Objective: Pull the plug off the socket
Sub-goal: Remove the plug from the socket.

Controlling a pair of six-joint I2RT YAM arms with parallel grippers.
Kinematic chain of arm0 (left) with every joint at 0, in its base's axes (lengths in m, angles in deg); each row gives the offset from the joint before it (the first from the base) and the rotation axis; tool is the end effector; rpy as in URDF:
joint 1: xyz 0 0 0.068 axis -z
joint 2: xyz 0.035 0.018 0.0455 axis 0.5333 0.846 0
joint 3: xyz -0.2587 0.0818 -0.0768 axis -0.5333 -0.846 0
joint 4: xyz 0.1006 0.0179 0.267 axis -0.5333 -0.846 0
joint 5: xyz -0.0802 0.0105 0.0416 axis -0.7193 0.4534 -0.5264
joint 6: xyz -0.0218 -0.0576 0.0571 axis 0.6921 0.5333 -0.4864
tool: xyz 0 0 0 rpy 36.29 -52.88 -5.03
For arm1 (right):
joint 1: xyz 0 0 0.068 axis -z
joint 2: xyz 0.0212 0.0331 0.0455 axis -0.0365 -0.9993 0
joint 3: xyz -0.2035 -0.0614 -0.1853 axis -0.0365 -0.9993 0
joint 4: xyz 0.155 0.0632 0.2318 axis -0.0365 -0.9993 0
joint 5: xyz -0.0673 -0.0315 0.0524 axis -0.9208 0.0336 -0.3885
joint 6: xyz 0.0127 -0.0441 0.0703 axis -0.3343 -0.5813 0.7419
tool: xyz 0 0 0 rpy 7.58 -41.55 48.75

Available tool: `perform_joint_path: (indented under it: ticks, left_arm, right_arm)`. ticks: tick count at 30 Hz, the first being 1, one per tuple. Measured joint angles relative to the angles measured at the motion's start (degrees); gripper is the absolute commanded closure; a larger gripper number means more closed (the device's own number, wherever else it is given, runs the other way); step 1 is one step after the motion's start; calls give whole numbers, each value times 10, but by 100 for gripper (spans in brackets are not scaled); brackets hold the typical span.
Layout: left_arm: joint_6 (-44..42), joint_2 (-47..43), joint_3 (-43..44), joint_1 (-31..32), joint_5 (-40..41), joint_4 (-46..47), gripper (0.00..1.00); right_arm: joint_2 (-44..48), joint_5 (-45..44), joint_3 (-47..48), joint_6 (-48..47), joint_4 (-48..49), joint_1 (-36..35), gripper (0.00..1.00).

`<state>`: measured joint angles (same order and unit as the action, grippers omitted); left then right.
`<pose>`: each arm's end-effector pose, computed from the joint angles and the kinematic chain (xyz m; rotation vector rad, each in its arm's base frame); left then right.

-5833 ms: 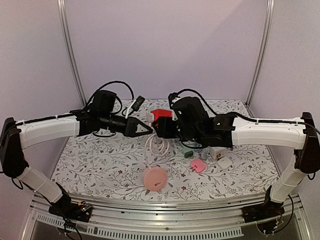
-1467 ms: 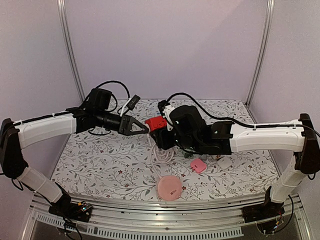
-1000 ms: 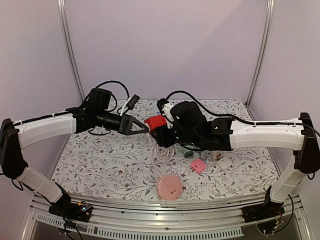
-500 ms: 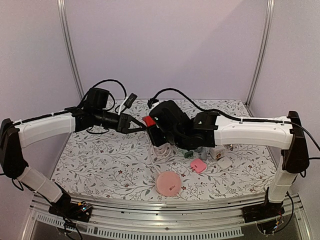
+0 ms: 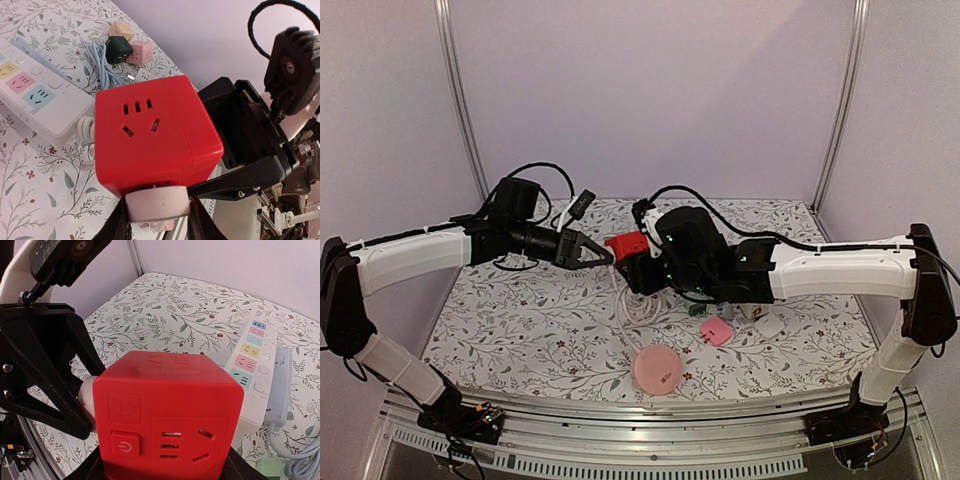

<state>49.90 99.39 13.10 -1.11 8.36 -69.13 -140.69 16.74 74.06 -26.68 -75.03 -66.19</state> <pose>0.2822 -0.2329 0.2579 0.7061 2.1667 -1.3846 0.2219 0.4003 0.2672 -0.5923 2.0016 0.5502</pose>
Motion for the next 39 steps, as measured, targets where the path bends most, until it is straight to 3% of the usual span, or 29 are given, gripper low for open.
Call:
perform_joint_path:
  ticks: [9,12,17,26,32,39]
  left_arm:
    - [18,0,0,1,2,-1,100]
    - [19,0,0,1,2,-1,82]
    - [19,0,0,1,-4,2,64]
    - [26,2,0,-1,-17,7,48]
    - [28,6,0,-2,-21,12,47]
    - [33,11,0,-2,-24,15,61]
  right_arm:
    - [5,54,-19,7,32,12,90]
    - [5,50,-19,7,31,11,90]
    - [5,23,-6,0,9,3,90]
    - [-1,-22,21,-26,-34,-16,90]
    - [-7,-30,29,-40,-40,-26,90]
    - [-8,-49,33,-51,-49,-29,90]
